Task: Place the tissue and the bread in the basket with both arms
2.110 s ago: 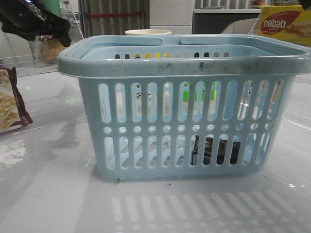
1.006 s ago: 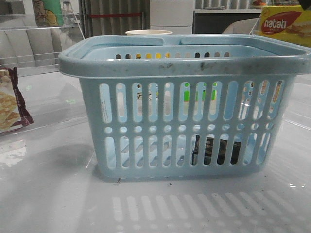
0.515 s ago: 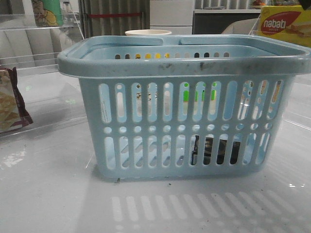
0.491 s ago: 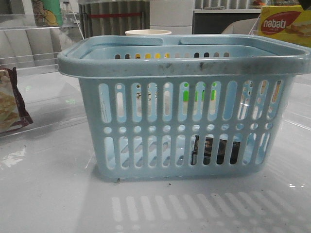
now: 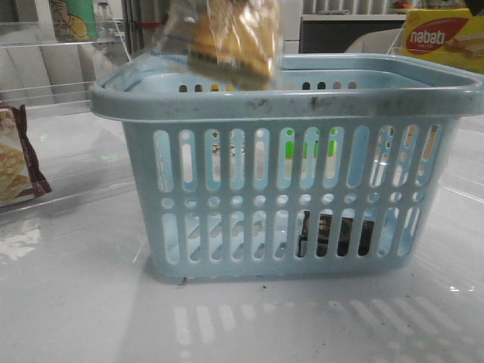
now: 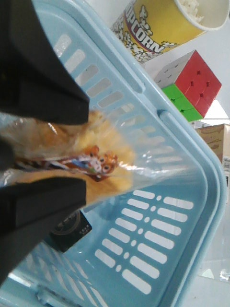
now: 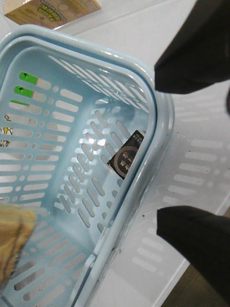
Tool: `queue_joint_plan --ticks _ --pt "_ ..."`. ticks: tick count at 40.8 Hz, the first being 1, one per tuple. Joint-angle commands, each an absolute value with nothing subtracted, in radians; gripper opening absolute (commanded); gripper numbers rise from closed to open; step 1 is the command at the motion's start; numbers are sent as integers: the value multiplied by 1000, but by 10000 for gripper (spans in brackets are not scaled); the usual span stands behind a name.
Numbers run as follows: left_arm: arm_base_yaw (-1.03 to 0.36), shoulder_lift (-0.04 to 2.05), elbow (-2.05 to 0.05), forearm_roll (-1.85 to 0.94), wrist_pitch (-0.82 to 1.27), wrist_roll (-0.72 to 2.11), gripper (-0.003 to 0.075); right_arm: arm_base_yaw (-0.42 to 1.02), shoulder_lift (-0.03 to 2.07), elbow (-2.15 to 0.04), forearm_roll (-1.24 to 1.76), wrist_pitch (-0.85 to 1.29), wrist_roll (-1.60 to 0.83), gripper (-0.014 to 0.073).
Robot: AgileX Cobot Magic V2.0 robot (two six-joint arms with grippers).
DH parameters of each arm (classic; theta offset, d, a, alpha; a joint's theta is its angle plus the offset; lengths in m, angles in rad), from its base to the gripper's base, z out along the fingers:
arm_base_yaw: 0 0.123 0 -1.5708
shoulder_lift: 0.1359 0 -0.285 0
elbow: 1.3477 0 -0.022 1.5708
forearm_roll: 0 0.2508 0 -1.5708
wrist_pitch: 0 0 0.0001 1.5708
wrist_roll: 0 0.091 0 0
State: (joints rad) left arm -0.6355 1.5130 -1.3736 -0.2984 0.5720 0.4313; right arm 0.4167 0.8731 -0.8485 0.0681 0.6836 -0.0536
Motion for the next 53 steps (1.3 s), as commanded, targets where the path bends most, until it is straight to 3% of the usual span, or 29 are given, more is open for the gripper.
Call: queue_joint_plan --ticks 1,13,36,49,53 --pt "-644 1467 -1402 -329 481 432 536 416 866 -877 72 623 -63 592" --pt "-569 1289 -1371 -324 583 410 525 416 866 -877 72 623 -63 592" --pt "-328 723 -914 -294 692 370 507 416 866 -875 72 656 -63 592" --pt "-303 654 -814 -301 694 362 501 416 866 -840 72 652 -63 591" --pt "-303 654 -813 -302 694 361 431 416 866 -837 72 649 -63 560"
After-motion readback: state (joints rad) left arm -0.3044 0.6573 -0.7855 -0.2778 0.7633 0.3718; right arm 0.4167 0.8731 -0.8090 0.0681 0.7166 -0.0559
